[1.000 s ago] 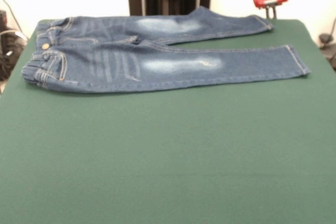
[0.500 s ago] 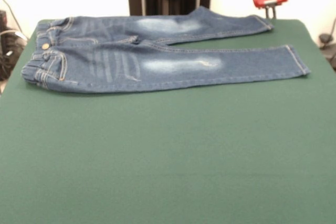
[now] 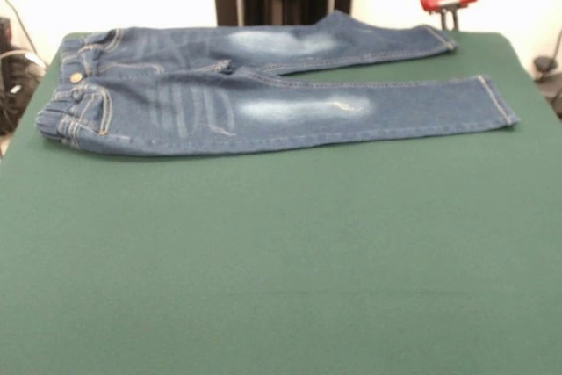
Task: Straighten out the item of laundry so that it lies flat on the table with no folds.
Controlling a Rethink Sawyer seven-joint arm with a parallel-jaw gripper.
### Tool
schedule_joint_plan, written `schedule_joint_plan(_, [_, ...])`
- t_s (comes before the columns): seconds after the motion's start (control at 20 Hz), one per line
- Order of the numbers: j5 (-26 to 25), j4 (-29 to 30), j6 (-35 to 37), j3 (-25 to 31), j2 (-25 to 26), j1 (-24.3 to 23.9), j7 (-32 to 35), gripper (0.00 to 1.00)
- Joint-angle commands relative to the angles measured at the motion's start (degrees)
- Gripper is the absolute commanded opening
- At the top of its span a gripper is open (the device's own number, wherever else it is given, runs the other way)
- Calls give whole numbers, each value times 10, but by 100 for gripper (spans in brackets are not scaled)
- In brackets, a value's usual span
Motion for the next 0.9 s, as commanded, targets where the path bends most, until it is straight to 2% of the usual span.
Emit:
schedule_joint_plan(0.05, [-12,92,114,-24,104,17,85,0])
schedule_joint_plan(0.5, [-26,109,125,-28,90,4,84,0])
schedule_joint_plan(0.9, [-19,148,142,-34,36,14,56,0])
